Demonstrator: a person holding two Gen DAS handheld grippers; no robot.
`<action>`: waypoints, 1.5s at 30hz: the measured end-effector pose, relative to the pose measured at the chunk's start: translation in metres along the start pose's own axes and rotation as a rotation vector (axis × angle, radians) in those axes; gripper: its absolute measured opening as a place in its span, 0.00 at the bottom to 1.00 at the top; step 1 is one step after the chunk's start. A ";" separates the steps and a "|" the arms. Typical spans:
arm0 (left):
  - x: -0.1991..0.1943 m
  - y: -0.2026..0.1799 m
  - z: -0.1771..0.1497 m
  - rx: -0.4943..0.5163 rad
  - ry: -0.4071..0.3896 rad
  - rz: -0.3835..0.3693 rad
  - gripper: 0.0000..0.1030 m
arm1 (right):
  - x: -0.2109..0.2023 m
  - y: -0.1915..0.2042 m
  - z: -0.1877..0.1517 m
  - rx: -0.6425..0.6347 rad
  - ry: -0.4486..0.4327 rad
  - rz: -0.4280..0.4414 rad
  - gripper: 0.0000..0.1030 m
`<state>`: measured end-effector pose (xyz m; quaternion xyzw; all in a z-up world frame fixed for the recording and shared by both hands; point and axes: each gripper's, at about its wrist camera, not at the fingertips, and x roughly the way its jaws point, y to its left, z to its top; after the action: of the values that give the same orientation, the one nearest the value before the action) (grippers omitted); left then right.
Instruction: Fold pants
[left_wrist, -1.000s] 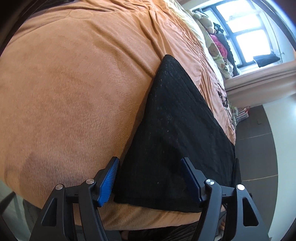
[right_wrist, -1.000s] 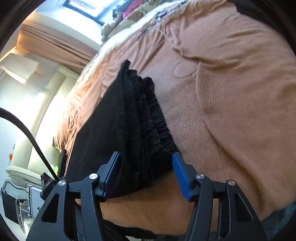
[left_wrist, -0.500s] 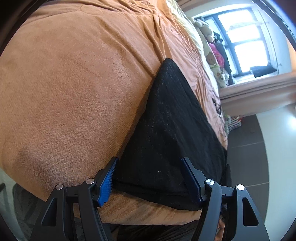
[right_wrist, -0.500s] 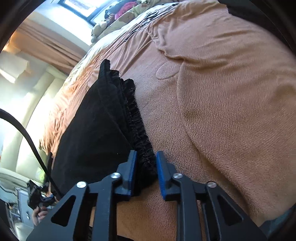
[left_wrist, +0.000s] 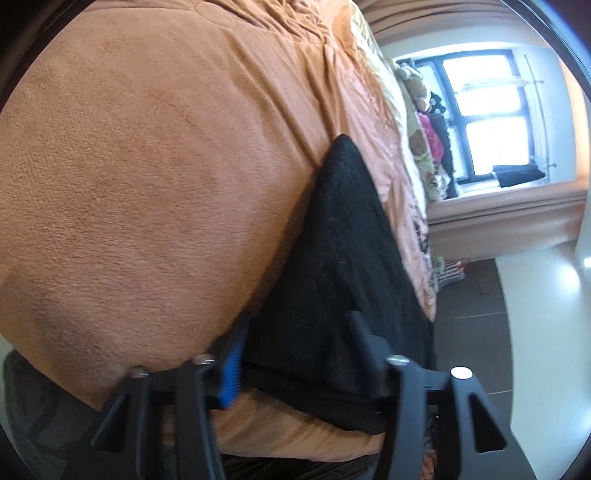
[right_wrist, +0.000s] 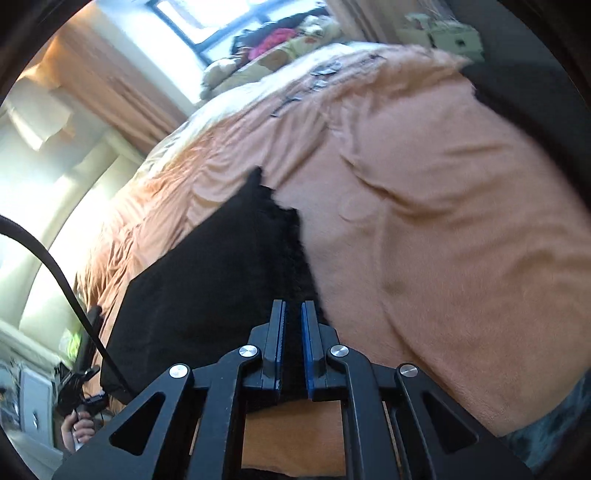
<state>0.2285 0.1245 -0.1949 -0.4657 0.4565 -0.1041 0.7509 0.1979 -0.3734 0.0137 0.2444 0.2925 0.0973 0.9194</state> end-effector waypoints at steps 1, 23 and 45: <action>0.000 0.002 -0.001 -0.005 0.002 -0.006 0.36 | 0.002 0.008 0.000 -0.020 0.006 0.011 0.06; -0.017 -0.003 -0.012 0.053 -0.028 -0.097 0.12 | 0.135 0.171 -0.009 -0.322 0.237 0.139 0.06; -0.012 0.003 -0.014 -0.011 -0.029 -0.119 0.56 | 0.195 0.216 -0.050 -0.382 0.382 0.075 0.06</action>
<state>0.2104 0.1247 -0.1928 -0.4974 0.4177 -0.1394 0.7474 0.3189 -0.1044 -0.0080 0.0543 0.4278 0.2290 0.8727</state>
